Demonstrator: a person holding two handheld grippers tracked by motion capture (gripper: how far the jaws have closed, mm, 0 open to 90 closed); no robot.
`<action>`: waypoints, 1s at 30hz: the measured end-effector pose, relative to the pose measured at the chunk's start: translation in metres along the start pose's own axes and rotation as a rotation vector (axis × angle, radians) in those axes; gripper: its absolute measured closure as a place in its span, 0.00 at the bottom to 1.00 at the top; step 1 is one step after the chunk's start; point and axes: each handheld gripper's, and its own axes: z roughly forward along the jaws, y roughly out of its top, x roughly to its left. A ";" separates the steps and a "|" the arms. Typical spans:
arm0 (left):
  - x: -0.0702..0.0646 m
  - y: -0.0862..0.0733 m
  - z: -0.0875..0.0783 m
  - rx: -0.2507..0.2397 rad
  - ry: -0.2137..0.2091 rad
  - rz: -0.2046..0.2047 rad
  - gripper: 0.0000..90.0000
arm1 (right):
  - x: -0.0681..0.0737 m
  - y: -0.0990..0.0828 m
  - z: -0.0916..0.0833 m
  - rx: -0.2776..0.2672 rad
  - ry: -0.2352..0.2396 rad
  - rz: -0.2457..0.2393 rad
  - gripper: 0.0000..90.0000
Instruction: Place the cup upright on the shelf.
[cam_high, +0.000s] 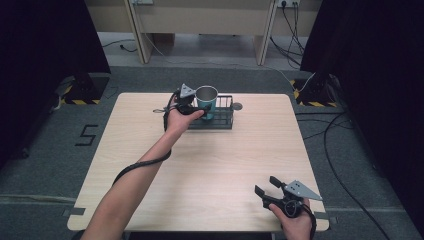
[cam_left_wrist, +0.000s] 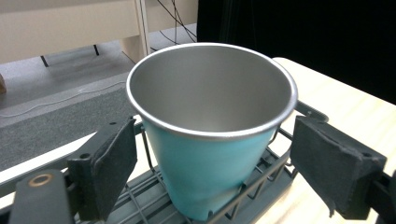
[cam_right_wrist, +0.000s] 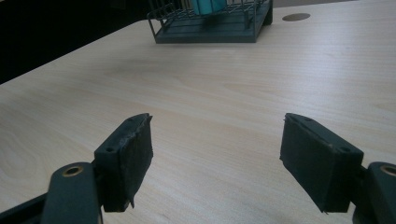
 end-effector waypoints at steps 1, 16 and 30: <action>0.000 -0.001 -0.003 0.000 0.001 0.003 0.16 | 0.000 0.000 0.000 0.001 -0.001 -0.001 0.29; -0.001 -0.002 -0.028 -0.019 -0.003 0.023 0.16 | 0.000 0.000 0.000 -0.001 -0.004 0.004 0.29; -0.001 -0.017 -0.066 -0.030 -0.017 0.045 0.16 | 0.000 0.000 0.000 -0.002 -0.007 0.007 0.29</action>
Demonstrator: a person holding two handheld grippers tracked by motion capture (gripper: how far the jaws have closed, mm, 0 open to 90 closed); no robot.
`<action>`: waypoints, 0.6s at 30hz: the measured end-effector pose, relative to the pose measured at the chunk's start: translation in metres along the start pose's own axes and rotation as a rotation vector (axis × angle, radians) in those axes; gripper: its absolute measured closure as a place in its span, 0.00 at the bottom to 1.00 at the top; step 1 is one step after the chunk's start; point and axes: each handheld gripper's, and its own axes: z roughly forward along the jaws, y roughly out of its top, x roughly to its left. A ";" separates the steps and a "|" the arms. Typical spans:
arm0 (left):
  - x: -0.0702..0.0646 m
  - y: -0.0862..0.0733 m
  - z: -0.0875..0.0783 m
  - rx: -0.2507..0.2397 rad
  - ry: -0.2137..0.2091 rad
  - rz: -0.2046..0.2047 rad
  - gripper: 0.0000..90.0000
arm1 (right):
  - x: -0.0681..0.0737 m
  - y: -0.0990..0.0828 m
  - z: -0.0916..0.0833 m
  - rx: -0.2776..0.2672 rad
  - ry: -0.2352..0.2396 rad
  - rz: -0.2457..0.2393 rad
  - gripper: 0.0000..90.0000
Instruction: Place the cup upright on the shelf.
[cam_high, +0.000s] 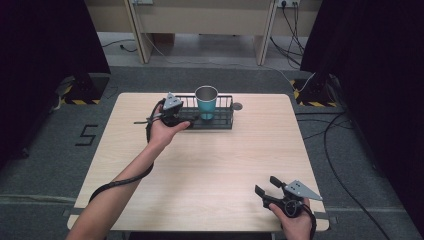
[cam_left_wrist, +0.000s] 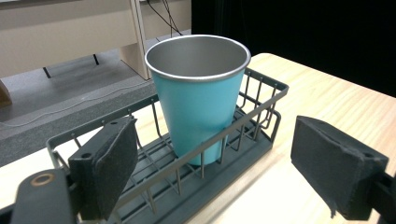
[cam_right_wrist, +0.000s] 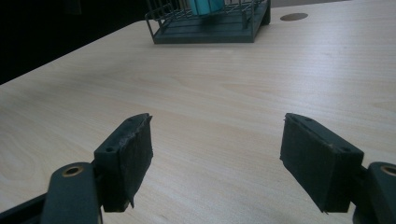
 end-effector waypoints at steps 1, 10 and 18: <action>0.000 0.000 0.000 0.000 0.000 0.000 0.16 | 0.000 0.000 0.000 0.000 0.000 0.000 0.29; 0.005 -0.014 -0.025 -0.004 0.006 0.002 0.16 | 0.000 0.000 0.000 -0.001 -0.001 0.002 0.29; 0.006 -0.029 -0.052 -0.021 0.009 0.008 0.16 | 0.000 0.000 0.000 -0.001 -0.003 0.008 0.29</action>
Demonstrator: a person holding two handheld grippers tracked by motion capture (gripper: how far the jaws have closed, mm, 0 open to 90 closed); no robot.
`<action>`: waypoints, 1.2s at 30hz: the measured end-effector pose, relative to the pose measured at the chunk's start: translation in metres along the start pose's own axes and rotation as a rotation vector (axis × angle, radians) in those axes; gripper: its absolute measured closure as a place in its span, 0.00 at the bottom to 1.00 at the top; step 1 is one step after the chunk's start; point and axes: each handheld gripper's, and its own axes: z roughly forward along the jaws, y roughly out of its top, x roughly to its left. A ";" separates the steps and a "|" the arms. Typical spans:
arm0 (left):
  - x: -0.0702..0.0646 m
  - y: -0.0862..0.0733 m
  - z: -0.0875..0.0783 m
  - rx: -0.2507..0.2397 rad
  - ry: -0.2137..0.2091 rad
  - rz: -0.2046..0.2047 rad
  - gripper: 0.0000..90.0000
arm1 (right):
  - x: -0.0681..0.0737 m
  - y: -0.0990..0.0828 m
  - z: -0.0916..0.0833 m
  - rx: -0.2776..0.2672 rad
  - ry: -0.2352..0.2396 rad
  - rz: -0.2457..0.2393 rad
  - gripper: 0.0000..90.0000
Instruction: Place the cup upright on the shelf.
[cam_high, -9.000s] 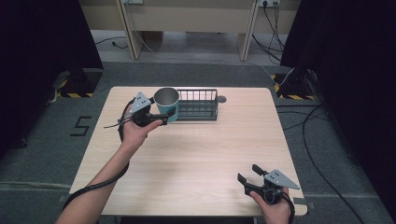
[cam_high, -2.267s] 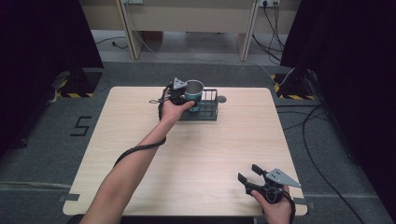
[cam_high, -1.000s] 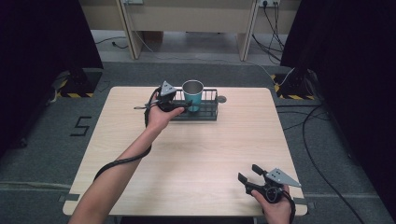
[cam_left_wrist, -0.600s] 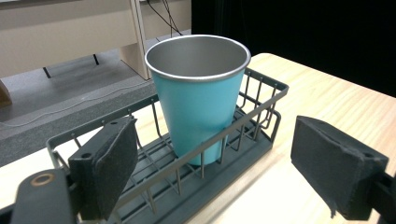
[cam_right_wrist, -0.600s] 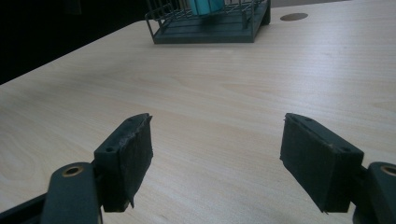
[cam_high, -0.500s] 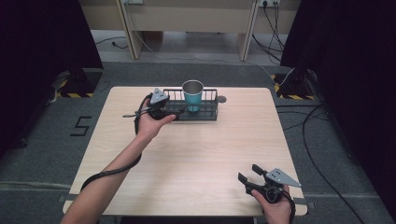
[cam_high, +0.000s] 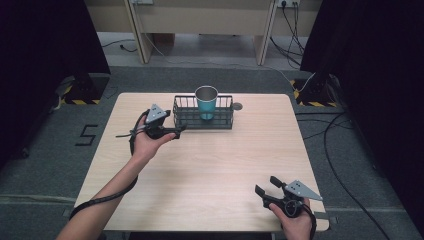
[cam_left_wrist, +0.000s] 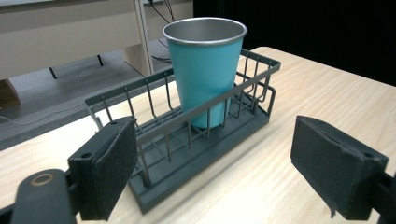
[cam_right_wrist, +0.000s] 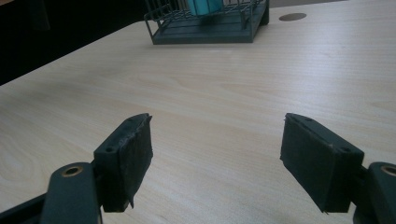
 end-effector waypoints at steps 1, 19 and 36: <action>0.000 0.000 0.000 0.000 0.000 0.000 0.16 | 0.000 0.000 0.000 0.000 0.000 0.000 0.29; 0.000 -0.052 -0.067 -0.002 0.014 -0.005 0.16 | 0.000 0.000 0.000 -0.002 -0.005 0.003 0.29; -0.007 -0.113 -0.110 0.014 0.045 -0.041 0.16 | 0.000 0.000 0.000 -0.001 -0.008 0.002 0.29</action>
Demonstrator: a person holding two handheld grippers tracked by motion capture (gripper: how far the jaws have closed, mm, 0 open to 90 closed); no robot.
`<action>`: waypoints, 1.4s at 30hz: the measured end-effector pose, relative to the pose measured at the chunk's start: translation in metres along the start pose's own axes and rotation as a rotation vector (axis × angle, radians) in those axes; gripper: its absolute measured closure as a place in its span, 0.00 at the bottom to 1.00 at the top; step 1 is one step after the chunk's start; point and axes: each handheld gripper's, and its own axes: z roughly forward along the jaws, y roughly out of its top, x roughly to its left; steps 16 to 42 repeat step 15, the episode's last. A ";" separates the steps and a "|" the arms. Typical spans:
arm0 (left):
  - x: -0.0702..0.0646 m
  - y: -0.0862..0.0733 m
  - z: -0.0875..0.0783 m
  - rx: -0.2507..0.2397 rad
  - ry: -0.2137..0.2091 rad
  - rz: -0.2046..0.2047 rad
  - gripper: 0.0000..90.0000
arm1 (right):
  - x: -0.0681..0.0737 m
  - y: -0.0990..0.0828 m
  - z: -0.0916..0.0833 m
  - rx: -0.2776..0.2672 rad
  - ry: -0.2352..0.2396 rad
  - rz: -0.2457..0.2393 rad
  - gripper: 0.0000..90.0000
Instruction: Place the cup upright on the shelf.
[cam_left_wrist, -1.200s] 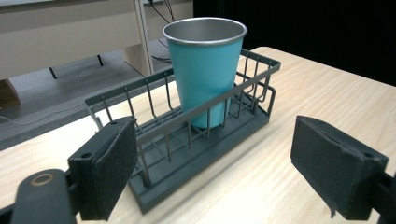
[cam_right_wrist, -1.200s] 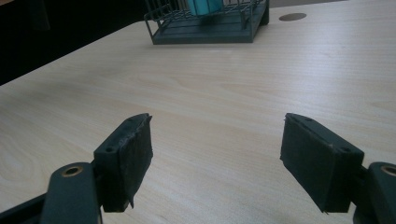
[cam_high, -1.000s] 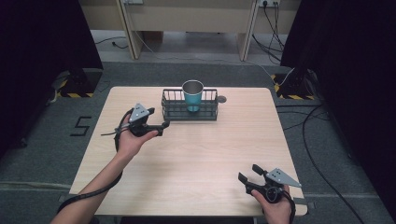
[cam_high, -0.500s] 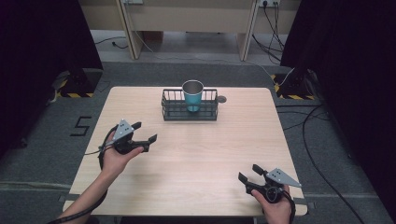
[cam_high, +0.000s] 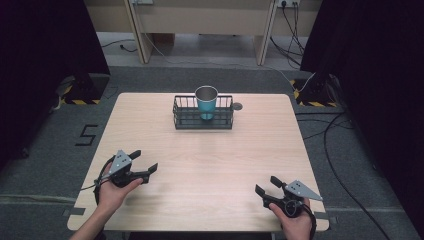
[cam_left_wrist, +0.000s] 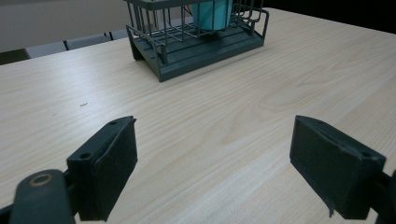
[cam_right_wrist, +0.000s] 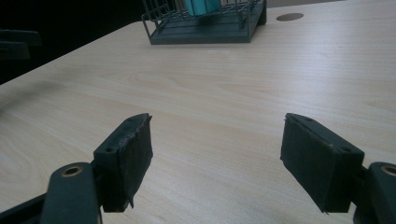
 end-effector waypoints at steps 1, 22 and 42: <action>0.000 0.000 0.000 0.000 0.000 0.000 0.16 | 0.000 0.000 0.000 0.000 0.000 0.000 0.29; 0.004 -0.005 -0.004 -0.022 0.012 -0.022 0.16 | 0.000 0.000 0.001 0.010 0.006 -0.011 0.29; 0.004 -0.005 -0.004 -0.022 0.012 -0.022 0.16 | 0.000 0.000 0.001 0.010 0.006 -0.011 0.29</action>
